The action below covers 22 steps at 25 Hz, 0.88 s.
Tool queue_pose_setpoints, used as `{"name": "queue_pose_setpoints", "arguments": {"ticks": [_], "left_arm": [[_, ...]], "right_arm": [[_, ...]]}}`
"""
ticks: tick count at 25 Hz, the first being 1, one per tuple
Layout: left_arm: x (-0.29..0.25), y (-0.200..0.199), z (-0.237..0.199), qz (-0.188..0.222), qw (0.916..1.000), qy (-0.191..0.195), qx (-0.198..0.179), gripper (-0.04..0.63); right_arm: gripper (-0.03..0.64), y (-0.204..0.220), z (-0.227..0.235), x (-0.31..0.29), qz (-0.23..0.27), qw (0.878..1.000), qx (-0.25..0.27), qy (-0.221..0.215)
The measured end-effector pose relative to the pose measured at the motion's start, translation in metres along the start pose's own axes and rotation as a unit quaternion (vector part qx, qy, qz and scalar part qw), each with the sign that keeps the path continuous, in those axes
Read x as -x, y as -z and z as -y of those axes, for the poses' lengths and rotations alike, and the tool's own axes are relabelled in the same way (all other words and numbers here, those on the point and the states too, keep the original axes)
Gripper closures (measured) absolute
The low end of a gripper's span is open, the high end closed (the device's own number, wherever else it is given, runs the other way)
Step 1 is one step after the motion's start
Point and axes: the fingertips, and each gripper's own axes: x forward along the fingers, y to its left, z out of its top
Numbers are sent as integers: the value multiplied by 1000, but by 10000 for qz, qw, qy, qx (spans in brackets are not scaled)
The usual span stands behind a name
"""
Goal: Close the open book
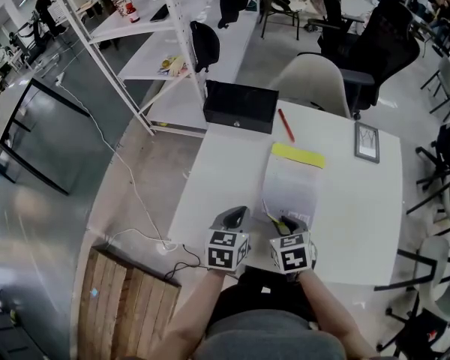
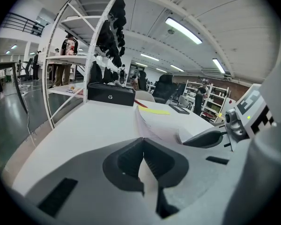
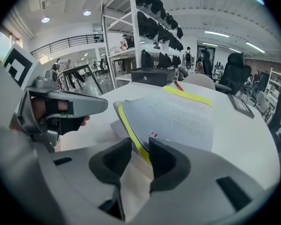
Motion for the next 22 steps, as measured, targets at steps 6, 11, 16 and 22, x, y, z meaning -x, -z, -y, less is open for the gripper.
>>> {"name": "queue_pose_setpoints", "arguments": {"ticks": [6, 11, 16, 22], "left_arm": [[-1, -1, 0, 9, 10000, 15, -15, 588], [3, 0, -2, 1, 10000, -2, -41, 588], [5, -1, -2, 6, 10000, -1, -74, 588], [3, -5, -2, 40, 9999, 65, -135, 589]], "right_arm": [[483, -1, 0, -1, 128, 9999, -35, -66], [465, -1, -3, 3, 216, 9995, -141, -187], [478, -2, 0, 14, 391, 9984, -352, -197], [504, -13, 11, 28, 761, 9952, -613, -46]]}}
